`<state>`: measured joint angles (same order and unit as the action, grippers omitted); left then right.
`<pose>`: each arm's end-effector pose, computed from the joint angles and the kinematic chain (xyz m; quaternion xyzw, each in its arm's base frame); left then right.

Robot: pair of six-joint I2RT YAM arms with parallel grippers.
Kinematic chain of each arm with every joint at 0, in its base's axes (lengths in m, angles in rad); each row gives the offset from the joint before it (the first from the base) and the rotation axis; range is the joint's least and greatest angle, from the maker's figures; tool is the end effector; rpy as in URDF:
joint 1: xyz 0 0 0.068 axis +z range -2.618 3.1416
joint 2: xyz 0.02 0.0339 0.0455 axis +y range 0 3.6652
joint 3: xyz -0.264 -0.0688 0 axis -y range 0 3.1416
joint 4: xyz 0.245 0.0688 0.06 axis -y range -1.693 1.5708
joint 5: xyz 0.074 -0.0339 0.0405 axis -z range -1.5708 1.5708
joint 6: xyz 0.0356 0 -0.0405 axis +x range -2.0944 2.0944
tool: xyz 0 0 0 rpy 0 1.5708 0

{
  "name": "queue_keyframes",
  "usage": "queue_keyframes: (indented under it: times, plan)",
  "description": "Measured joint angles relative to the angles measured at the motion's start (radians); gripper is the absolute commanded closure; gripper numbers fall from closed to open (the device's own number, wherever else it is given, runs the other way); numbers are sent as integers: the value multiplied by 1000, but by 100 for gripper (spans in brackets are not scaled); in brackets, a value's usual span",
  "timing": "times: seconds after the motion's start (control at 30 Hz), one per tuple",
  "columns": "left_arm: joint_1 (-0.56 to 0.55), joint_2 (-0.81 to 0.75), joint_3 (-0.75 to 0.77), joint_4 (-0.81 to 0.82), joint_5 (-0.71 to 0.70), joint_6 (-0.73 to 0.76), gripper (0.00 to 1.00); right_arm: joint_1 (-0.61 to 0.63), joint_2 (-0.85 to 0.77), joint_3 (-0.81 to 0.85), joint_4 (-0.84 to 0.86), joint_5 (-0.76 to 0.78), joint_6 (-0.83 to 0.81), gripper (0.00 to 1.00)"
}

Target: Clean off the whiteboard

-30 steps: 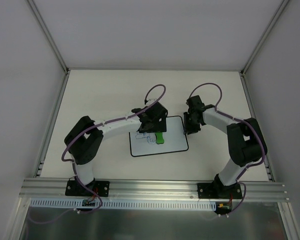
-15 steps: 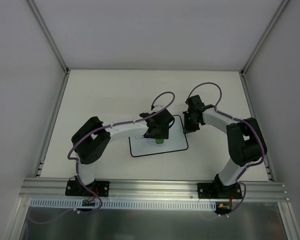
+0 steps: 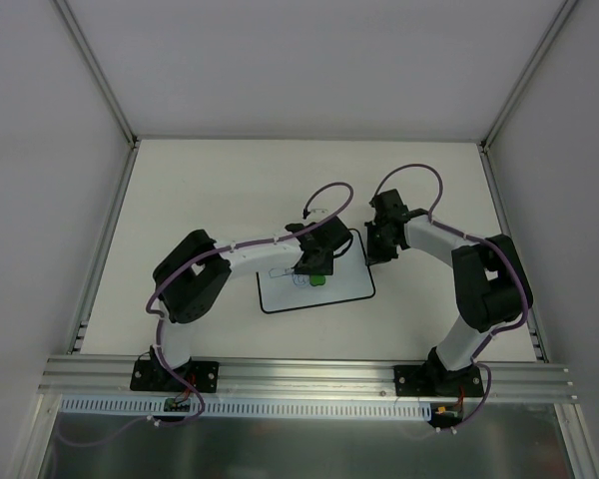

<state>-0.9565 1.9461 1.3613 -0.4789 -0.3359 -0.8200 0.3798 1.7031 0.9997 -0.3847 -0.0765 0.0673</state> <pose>0.2439 -0.3254 0.1798 0.0233 0.9550 -0.0898 0.2816 0.3067 0.1254 0.1655 -0.1600 0.9571 0.0892 0.2247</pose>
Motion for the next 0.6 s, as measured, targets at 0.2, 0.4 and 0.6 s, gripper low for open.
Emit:
queue_keyframes:
  times: [0.2, 0.4, 0.6]
  plan:
    - [0, 13, 11, -6, -16, -11, 72, 3, 0, -1, 5, 3, 2, 98]
    - [2, 12, 11, -7, -26, -27, 95, 5, 0, -2, 8, 6, 4, 100]
    - [17, -5, -17, 1, -32, -28, 100, 8, 0, -2, 14, 9, 16, 100]
